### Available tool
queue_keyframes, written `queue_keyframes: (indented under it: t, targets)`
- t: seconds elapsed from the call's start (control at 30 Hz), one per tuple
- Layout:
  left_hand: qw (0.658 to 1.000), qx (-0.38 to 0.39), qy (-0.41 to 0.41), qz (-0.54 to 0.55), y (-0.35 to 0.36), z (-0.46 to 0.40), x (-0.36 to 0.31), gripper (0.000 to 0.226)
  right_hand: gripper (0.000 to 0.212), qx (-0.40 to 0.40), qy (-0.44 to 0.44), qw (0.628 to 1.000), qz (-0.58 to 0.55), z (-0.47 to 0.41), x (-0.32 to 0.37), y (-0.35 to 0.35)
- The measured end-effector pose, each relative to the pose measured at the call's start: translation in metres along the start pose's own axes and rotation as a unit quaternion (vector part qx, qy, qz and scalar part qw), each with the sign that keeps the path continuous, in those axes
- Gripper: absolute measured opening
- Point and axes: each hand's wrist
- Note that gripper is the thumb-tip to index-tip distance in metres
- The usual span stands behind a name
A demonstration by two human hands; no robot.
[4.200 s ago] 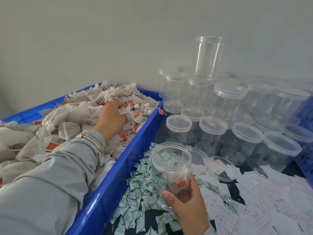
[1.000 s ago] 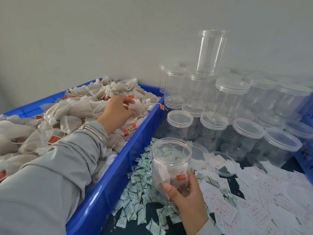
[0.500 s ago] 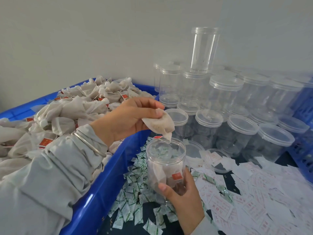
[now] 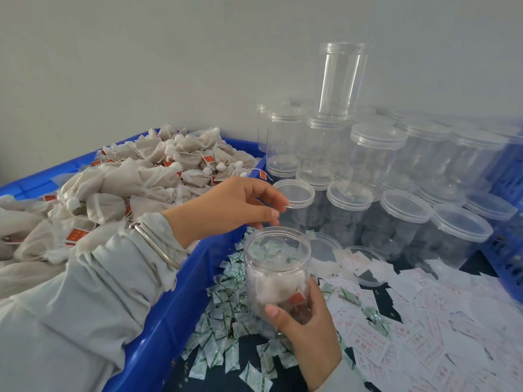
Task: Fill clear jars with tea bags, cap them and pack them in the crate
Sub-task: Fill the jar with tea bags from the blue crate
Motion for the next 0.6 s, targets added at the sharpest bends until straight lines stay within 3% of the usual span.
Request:
queue_keyframes:
  t: [0.2, 0.37, 0.47, 0.6]
  targets:
    - [0.986, -0.15, -0.037, -0.067, -0.022, -0.005, 0.015, 0.023, 0.096, 0.001, -0.004, 1.0, 0.005, 0.001, -0.001, -0.001]
    - [0.937, -0.267, -0.078, -0.211, -0.052, -0.006, 0.04, 0.02, 0.098, 0.006, -0.004, 1.0, 0.006, 0.002, 0.002, 0.0]
    - [0.906, -0.245, -0.121, -0.322, -0.063, -0.001, 0.059, 0.023, 0.095, 0.013, -0.002, 1.0, 0.0, 0.002, 0.002, 0.0]
    - [0.883, -0.077, -0.18, -0.427, -0.059, 0.002, 0.077, 0.04, 0.094, 0.018, -0.003, 1.0, -0.003, 0.002, 0.003, 0.0]
Point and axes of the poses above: each hand's wrist, its own z-axis away from the middle knuckle, its own y-axis out of the palm, x = y × z, and after that the axes turned 12 degrees about y, right-handed
